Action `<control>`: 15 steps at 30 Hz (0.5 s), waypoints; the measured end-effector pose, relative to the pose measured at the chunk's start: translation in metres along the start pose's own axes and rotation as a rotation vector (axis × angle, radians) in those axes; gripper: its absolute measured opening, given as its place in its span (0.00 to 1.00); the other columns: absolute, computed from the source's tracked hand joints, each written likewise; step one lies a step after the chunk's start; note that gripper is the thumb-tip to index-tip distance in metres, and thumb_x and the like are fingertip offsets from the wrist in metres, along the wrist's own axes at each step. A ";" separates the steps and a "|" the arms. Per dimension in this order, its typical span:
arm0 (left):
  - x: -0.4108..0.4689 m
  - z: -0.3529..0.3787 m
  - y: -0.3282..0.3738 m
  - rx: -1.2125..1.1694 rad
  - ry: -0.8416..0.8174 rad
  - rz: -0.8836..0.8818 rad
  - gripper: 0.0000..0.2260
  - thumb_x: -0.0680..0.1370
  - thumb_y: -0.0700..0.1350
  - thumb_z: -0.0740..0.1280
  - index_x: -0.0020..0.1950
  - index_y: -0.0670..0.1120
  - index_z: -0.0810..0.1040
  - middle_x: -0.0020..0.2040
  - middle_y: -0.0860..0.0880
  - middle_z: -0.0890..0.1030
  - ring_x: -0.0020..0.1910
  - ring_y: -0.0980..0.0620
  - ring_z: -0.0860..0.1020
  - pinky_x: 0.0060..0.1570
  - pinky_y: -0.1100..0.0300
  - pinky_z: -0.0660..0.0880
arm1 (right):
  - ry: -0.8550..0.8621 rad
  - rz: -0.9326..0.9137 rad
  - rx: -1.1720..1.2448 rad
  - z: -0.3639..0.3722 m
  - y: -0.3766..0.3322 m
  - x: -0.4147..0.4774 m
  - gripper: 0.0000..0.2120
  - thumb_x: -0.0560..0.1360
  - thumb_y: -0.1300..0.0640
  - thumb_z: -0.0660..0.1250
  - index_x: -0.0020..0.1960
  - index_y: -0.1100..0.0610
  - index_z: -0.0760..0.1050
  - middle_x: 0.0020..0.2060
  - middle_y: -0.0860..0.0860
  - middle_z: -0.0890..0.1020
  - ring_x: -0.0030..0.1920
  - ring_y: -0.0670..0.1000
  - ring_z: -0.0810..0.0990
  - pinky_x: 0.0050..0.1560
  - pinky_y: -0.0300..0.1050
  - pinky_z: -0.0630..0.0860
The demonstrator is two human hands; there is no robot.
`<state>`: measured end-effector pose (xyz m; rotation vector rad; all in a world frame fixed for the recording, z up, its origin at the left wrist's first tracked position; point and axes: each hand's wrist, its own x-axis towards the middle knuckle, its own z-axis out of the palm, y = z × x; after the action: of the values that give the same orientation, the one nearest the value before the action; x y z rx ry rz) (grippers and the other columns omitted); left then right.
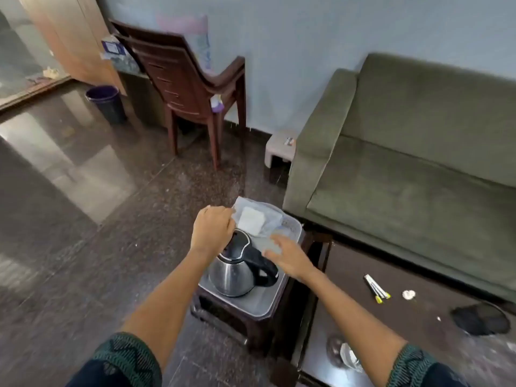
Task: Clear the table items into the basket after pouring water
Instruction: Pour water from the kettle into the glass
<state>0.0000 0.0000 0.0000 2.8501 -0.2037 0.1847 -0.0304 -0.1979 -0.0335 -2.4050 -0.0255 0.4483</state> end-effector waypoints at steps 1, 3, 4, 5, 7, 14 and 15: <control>-0.005 0.010 -0.007 -0.048 -0.023 -0.027 0.18 0.73 0.43 0.54 0.50 0.45 0.83 0.42 0.46 0.84 0.43 0.43 0.81 0.49 0.52 0.74 | -0.092 0.056 0.082 0.011 0.002 0.003 0.29 0.72 0.47 0.67 0.69 0.58 0.65 0.65 0.56 0.73 0.64 0.55 0.72 0.64 0.49 0.68; -0.013 0.033 -0.019 -0.142 -0.029 -0.074 0.13 0.74 0.40 0.59 0.54 0.45 0.81 0.49 0.47 0.83 0.51 0.44 0.79 0.52 0.51 0.74 | -0.178 0.088 0.131 0.030 0.007 0.011 0.27 0.68 0.50 0.72 0.63 0.58 0.69 0.57 0.57 0.77 0.56 0.56 0.76 0.57 0.50 0.73; -0.019 0.042 -0.023 -0.181 -0.053 -0.120 0.13 0.74 0.40 0.60 0.56 0.45 0.80 0.54 0.48 0.82 0.55 0.45 0.78 0.55 0.51 0.72 | -0.167 0.094 0.140 0.035 0.010 0.013 0.24 0.66 0.52 0.73 0.58 0.57 0.70 0.53 0.56 0.79 0.51 0.56 0.77 0.52 0.50 0.74; -0.024 0.051 -0.027 -0.212 -0.069 -0.144 0.14 0.75 0.40 0.60 0.58 0.46 0.78 0.57 0.49 0.80 0.58 0.46 0.76 0.58 0.51 0.71 | -0.151 0.112 0.181 0.043 0.014 0.017 0.21 0.65 0.53 0.75 0.53 0.57 0.71 0.48 0.55 0.79 0.47 0.55 0.77 0.48 0.49 0.74; -0.028 0.064 -0.034 -0.255 -0.078 -0.163 0.15 0.77 0.40 0.59 0.62 0.46 0.76 0.60 0.49 0.78 0.61 0.46 0.74 0.60 0.52 0.69 | -0.147 0.147 0.242 0.050 0.019 0.024 0.19 0.63 0.55 0.76 0.47 0.56 0.70 0.41 0.53 0.77 0.41 0.52 0.75 0.40 0.45 0.71; -0.032 0.077 -0.041 -0.374 -0.053 -0.195 0.15 0.80 0.43 0.56 0.64 0.46 0.74 0.61 0.48 0.78 0.58 0.46 0.76 0.59 0.51 0.72 | -0.111 0.225 0.467 0.070 0.030 0.031 0.12 0.63 0.63 0.76 0.45 0.59 0.78 0.37 0.54 0.79 0.39 0.51 0.77 0.39 0.42 0.74; -0.033 0.077 -0.042 -0.381 -0.036 -0.195 0.16 0.80 0.44 0.55 0.64 0.46 0.75 0.61 0.48 0.79 0.58 0.46 0.77 0.60 0.50 0.71 | -0.085 0.225 0.491 0.073 0.029 0.030 0.13 0.63 0.64 0.76 0.46 0.60 0.78 0.37 0.54 0.78 0.39 0.51 0.76 0.39 0.41 0.73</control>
<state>-0.0174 0.0220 -0.0893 2.4748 0.0315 0.0472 -0.0284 -0.1707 -0.1128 -1.9106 0.2883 0.5844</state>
